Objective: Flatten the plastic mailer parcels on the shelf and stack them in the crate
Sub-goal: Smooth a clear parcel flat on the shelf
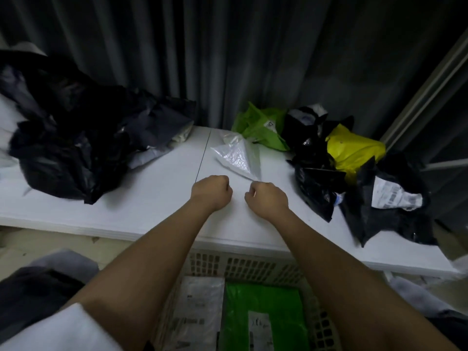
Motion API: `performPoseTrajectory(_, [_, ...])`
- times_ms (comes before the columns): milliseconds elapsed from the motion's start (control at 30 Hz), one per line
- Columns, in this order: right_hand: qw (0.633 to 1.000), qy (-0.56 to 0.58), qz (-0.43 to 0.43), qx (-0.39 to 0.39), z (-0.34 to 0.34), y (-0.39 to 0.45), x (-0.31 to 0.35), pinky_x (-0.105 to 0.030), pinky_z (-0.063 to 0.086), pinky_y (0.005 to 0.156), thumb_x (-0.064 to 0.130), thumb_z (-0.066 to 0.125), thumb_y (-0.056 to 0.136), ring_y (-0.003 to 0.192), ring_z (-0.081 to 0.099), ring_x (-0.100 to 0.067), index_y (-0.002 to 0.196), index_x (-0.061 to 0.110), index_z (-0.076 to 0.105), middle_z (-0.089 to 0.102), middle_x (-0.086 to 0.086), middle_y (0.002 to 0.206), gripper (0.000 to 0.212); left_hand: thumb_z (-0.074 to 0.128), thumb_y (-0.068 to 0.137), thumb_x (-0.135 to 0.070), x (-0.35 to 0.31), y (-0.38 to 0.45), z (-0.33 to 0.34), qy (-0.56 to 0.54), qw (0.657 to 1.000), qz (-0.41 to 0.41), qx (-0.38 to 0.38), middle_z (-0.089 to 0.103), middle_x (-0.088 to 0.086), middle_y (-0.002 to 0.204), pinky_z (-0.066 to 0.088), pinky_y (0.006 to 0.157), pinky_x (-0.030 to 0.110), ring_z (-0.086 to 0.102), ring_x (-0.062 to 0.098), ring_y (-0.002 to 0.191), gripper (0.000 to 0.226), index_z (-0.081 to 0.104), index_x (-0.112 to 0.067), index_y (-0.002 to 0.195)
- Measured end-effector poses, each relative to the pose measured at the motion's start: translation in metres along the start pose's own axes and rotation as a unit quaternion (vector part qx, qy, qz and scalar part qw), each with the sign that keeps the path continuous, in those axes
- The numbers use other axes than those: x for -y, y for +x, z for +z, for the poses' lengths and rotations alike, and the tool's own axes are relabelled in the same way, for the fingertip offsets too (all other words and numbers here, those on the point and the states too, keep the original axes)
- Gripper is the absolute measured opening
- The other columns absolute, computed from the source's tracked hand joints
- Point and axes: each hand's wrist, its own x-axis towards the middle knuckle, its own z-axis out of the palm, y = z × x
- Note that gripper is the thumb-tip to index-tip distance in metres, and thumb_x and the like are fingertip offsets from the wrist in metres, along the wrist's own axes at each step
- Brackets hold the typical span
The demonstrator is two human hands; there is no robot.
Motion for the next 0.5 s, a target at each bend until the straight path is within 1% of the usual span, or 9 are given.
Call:
performPoseTrajectory(67, [1.000, 0.003, -0.003, -0.020, 0.006, 0.027, 0.002, -0.033, 0.043, 0.075, 0.031, 0.051, 0.093, 0.106, 0.053, -0.028, 0.121, 0.013, 0.052, 0.056, -0.009, 0.118, 0.033, 0.039, 0.096, -0.024, 0.010, 0.021, -0.003, -0.018, 1.000, -0.019, -0.017, 0.059, 0.009, 0.114, 0.041, 0.075, 0.031, 0.055, 0.028, 0.102, 0.026, 0.056, -0.012, 0.112])
performPoseTrajectory(167, [0.999, -0.018, 0.003, -0.045, 0.020, 0.060, -0.004, -0.040, 0.043, 0.090, 0.036, 0.061, 0.088, 0.124, 0.039, -0.030, 0.145, 0.016, 0.024, 0.035, -0.010, 0.141, 0.071, 0.043, 0.095, -0.022, 0.021, 0.046, 0.000, -0.070, 0.996, -0.052, -0.028, 0.049, 0.012, 0.128, 0.042, 0.086, 0.038, 0.048, 0.031, 0.115, 0.035, 0.047, -0.013, 0.129])
performPoseTrajectory(233, [0.998, -0.028, 0.023, -0.048, 0.031, 0.081, -0.009, -0.041, 0.040, 0.099, 0.041, 0.068, 0.083, 0.133, 0.030, -0.029, 0.152, 0.017, 0.004, 0.022, -0.010, 0.151, 0.097, 0.044, 0.094, -0.019, 0.027, 0.060, 0.005, -0.099, 0.992, -0.068, -0.041, 0.043, 0.013, 0.134, 0.042, 0.090, 0.040, 0.043, 0.032, 0.121, 0.044, 0.038, -0.012, 0.137])
performPoseTrajectory(300, [0.997, -0.053, 0.039, -0.042, 0.041, 0.095, -0.015, -0.042, 0.040, 0.103, 0.044, 0.071, 0.078, 0.135, 0.031, -0.029, 0.152, 0.016, -0.005, 0.022, -0.011, 0.151, 0.109, 0.045, 0.093, -0.016, 0.030, 0.070, 0.009, -0.118, 0.988, -0.074, -0.059, 0.037, 0.013, 0.142, 0.041, 0.094, 0.042, 0.038, 0.032, 0.126, 0.052, 0.030, -0.012, 0.143])
performPoseTrajectory(333, [0.997, -0.055, 0.043, -0.040, 0.048, 0.108, -0.017, -0.041, 0.041, 0.100, 0.042, 0.071, 0.079, 0.132, 0.036, -0.028, 0.152, 0.015, -0.006, 0.029, -0.011, 0.148, 0.109, 0.045, 0.092, -0.015, 0.033, 0.080, 0.012, -0.125, 0.987, -0.078, -0.070, 0.033, 0.013, 0.146, 0.040, 0.096, 0.043, 0.036, 0.032, 0.129, 0.056, 0.027, -0.013, 0.145])
performPoseTrajectory(367, [0.996, -0.067, 0.043, -0.039, 0.053, 0.113, -0.018, -0.039, 0.044, 0.096, 0.036, 0.068, 0.082, 0.126, 0.042, -0.028, 0.152, 0.014, -0.003, 0.037, -0.010, 0.142, 0.102, 0.046, 0.092, -0.014, 0.033, 0.083, 0.014, -0.131, 0.985, -0.078, -0.078, 0.028, 0.012, 0.149, 0.039, 0.098, 0.043, 0.033, 0.032, 0.132, 0.059, 0.024, -0.013, 0.147])
performPoseTrajectory(400, [0.994, -0.094, 0.032, -0.044, 0.054, 0.113, -0.019, -0.036, 0.044, 0.089, 0.028, 0.063, 0.085, 0.118, 0.048, -0.027, 0.151, 0.013, 0.004, 0.045, -0.009, 0.134, 0.090, 0.046, 0.092, -0.014, 0.033, 0.084, 0.015, -0.136, 0.984, -0.076, -0.083, 0.024, 0.012, 0.152, 0.038, 0.100, 0.044, 0.030, 0.032, 0.134, 0.061, 0.022, -0.014, 0.148])
performPoseTrajectory(467, [0.988, -0.133, -0.014, -0.072, 0.058, 0.116, -0.021, -0.032, 0.043, 0.075, 0.013, 0.055, 0.086, 0.105, 0.054, -0.026, 0.143, 0.014, 0.028, 0.052, -0.009, 0.120, 0.063, 0.046, 0.093, -0.017, 0.036, 0.092, 0.018, -0.133, 0.984, -0.071, -0.096, 0.021, 0.012, 0.154, 0.036, 0.103, 0.045, 0.027, 0.032, 0.137, 0.062, 0.020, -0.015, 0.149])
performPoseTrajectory(500, [0.984, -0.140, -0.043, -0.097, 0.059, 0.114, -0.022, -0.031, 0.044, 0.069, 0.009, 0.059, 0.081, 0.097, 0.057, -0.027, 0.133, 0.013, 0.042, 0.055, -0.009, 0.113, 0.055, 0.045, 0.095, -0.020, 0.037, 0.095, 0.019, -0.137, 0.983, -0.071, -0.102, 0.021, 0.012, 0.154, 0.036, 0.103, 0.045, 0.027, 0.033, 0.137, 0.060, 0.020, -0.015, 0.150])
